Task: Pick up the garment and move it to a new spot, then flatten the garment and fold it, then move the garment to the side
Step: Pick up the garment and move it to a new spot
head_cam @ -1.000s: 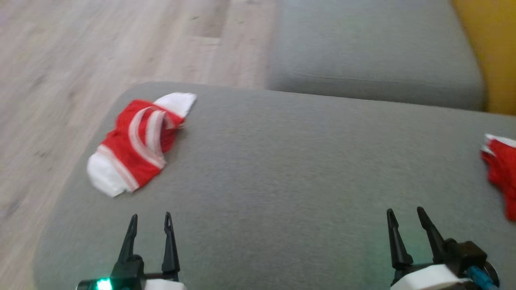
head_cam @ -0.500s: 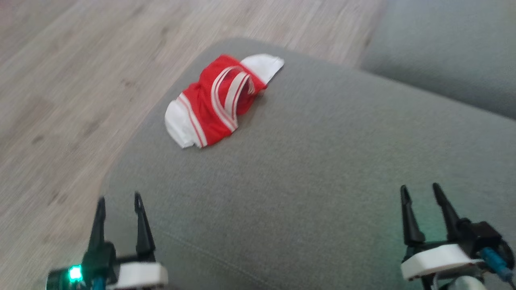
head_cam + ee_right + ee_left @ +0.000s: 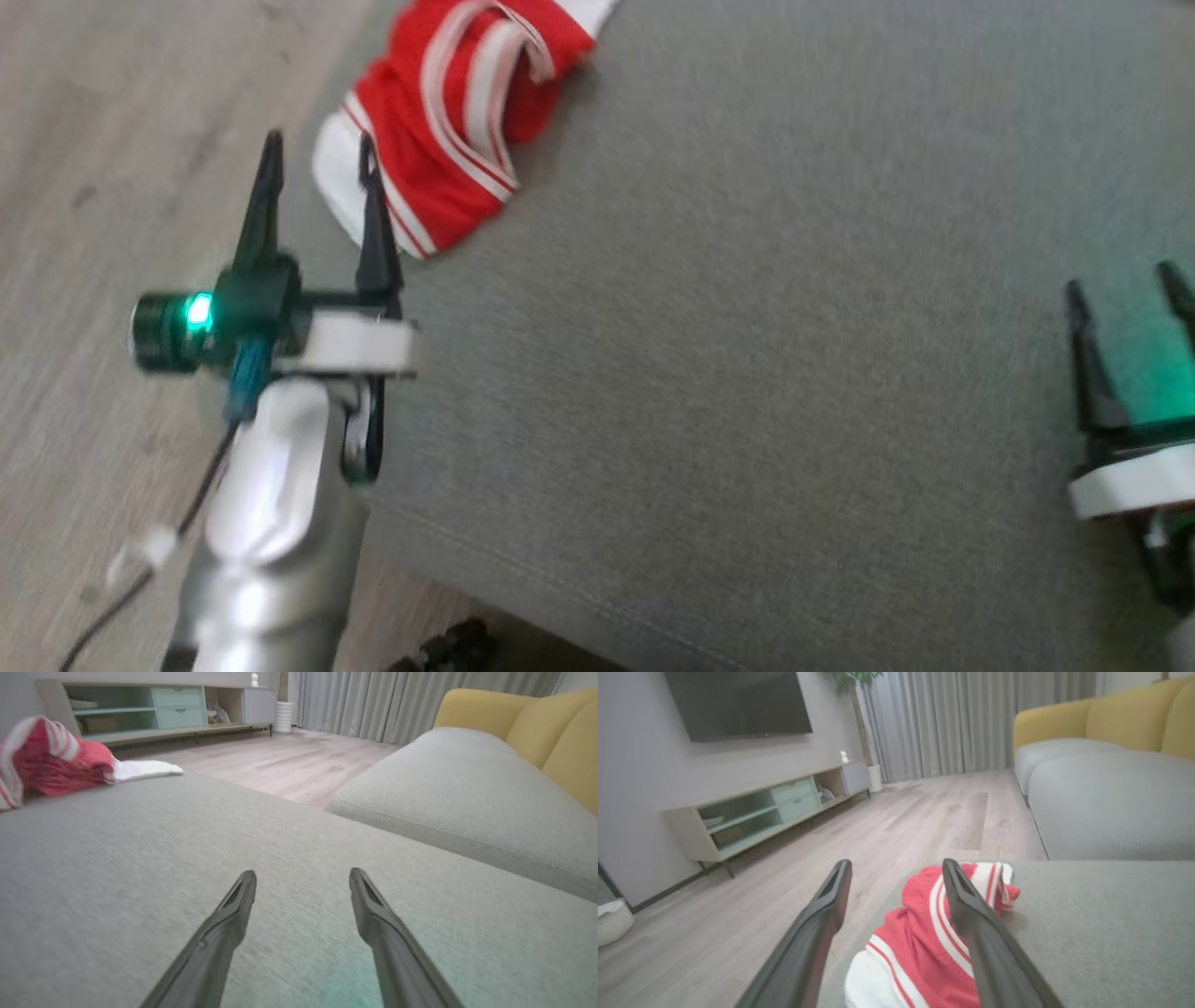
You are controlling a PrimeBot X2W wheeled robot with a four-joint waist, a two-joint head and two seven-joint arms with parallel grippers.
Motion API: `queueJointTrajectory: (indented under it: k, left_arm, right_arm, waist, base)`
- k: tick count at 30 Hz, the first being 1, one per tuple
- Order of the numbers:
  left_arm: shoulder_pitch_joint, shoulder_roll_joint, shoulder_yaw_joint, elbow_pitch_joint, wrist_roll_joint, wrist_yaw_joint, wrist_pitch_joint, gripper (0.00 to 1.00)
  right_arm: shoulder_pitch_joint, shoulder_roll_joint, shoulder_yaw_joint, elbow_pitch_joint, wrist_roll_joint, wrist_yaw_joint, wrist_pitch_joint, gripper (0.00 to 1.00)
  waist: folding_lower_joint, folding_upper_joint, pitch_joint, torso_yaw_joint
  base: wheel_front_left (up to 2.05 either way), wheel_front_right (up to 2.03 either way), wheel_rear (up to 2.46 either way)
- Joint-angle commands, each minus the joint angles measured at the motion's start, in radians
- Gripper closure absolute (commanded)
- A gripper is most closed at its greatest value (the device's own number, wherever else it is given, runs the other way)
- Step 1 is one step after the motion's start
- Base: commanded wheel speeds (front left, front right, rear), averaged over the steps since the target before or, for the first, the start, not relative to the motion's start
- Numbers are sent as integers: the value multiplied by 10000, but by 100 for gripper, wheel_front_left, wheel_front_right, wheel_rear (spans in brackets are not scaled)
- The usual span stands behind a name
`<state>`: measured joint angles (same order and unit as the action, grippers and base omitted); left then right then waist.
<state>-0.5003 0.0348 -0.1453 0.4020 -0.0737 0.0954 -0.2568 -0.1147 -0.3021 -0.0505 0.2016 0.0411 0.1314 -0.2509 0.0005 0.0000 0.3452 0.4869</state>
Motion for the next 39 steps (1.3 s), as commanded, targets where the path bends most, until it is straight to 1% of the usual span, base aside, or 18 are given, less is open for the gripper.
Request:
queueJointTrajectory:
  k: [1, 6, 7, 9, 10, 13, 14, 15, 16, 18, 22, 26, 30, 33, 36, 39]
  left_arm:
    - [-570, 162, 222, 310, -121, -47, -49, 0]
    - [-1867, 157, -98, 2816, -551, -220, -49, 0]
    - [-1867, 157, -98, 2816, -551, -220, -49, 0]
    - [-2331, 157, -226, 3909, -797, -333, -39, 0]
    - [-2729, 156, -281, 4857, -1125, -415, -19, 0]
    - [-3168, 156, -340, 5960, -1538, -450, 3, 0]
    - [-3285, 156, -352, 6154, -1608, -407, -9, 76]
    - [-3376, 156, -379, 6275, -1645, -421, -23, 100]
    - [-3440, 156, -382, 6323, -1701, -474, -34, 100]
    - [-3480, 176, -402, 5895, -1587, -496, -42, 100]
    - [-3183, 484, -331, 4386, -1205, -537, -46, 100]
    - [-3084, 929, -318, 2780, -773, -710, -47, 100]
    - [-3369, 1558, -690, 1354, -52, -1024, -48, 100]
    - [-3762, 1890, -984, 820, 297, -1277, -48, 100]
    - [-4313, 2042, -1224, 586, 426, -1554, -26, 100]
    - [-4926, 2074, -1399, 388, 431, -1750, 181, 100]
  right_arm:
    - [-87, -364, 84, -394, -95, -7, -109, 0]
    - [-188, -812, -77, -674, -63, -7, -109, 0]
    - [-188, -812, -77, -674, -63, -7, -109, 0]
    - [-181, -895, -114, -763, -41, -7, -109, 0]
    - [-147, -936, -121, -818, -28, -7, -109, 0]
    - [-123, -944, -102, -874, -25, -7, -109, 0]
    - [-133, -925, -97, -869, -37, -7, -109, 0]
    - [-149, -887, -90, -853, -59, -7, -109, 0]
    - [-162, -828, -80, -830, -87, -7, -109, 0]
    - [-207, -703, -28, -740, -82, -7, -109, 0]
    - [-334, -221, 225, -480, -18, -7, -109, 0]
    - [-365, 485, 520, -180, 87, -7, -109, 0]
    - [-235, 1276, 681, 24, 193, -7, -109, 0]
    - [-90, 1737, 748, 114, 277, -7, -109, 0]
    - [175, 2038, 833, 166, 355, -7, -109, 0]
    - [415, 2239, 858, 101, 404, -7, -109, 0]
  waist:
    - [-5, 0, 1170, -650]
    - [-5, 0, 1856, -992]
    - [-5, 0, 1856, -992]
    - [-5, 0, 2024, -1062]
    - [-5, 0, 2118, -1116]
    - [-5, 0, 2168, -1175]
    - [-5, 0, 2151, -1189]
    - [-5, 0, 2106, -1201]
    - [-5, 0, 2033, -1209]
    - [-5, 0, 1804, -1234]
    - [-5, 0, 926, -1463]
    - [-5, 0, -277, -1968]
    - [-5, 0, -1568, -2807]
    - [-5, 0, -2414, -3569]
    - [-5, 0, -3153, -4350]
    - [-5, 0, -3518, -5120]
  base:
    - [0, 0, 0]
    - [0, 0, 0]
    - [0, 0, 0]
    - [0, 0, 0]
    - [0, 0, 0]
    - [0, 0, 0]
    - [0, 0, 0]
    - [0, 0, 0]
    - [0, 0, 0]
    - [0, 0, 0]
    - [0, 0, 0]
    - [0, 0, 0]
    - [0, 0, 0]
    - [0, 0, 0]
    - [0, 0, 0]
    - [0, 0, 0]
